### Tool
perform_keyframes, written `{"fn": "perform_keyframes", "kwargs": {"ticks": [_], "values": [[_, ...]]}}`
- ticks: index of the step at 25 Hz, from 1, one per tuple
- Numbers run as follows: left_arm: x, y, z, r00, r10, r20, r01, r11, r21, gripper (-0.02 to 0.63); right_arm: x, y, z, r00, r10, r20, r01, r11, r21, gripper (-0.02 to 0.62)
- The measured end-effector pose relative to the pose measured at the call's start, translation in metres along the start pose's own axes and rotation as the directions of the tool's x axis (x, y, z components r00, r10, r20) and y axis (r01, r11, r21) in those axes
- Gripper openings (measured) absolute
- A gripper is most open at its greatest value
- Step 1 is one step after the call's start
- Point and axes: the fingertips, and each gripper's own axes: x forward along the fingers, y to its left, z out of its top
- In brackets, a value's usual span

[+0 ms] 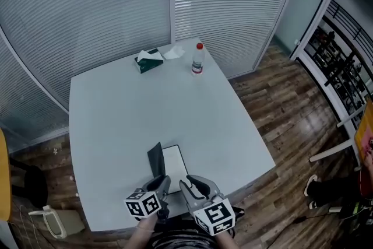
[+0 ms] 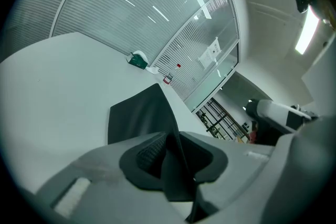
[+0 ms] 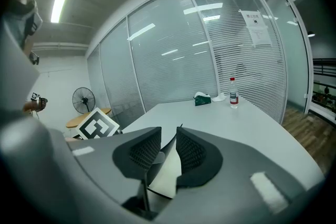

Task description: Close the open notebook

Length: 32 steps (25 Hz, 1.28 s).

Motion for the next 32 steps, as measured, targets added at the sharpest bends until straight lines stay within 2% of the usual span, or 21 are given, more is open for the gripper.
{"fn": "perform_keyframes", "kwargs": {"ticks": [17,32], "values": [[0.042,-0.011,-0.026,0.997,0.041,-0.069,-0.042,0.999,-0.017,0.109,-0.010,-0.028,-0.003,1.000,0.001,0.000,-0.001,1.000,0.018,0.087],[0.081,0.003,-0.052,0.985,0.098,-0.145,-0.107,0.993,-0.055,0.127,-0.004,-0.050,-0.006,1.000,0.002,-0.023,-0.002,0.999,0.033,0.087]]}}
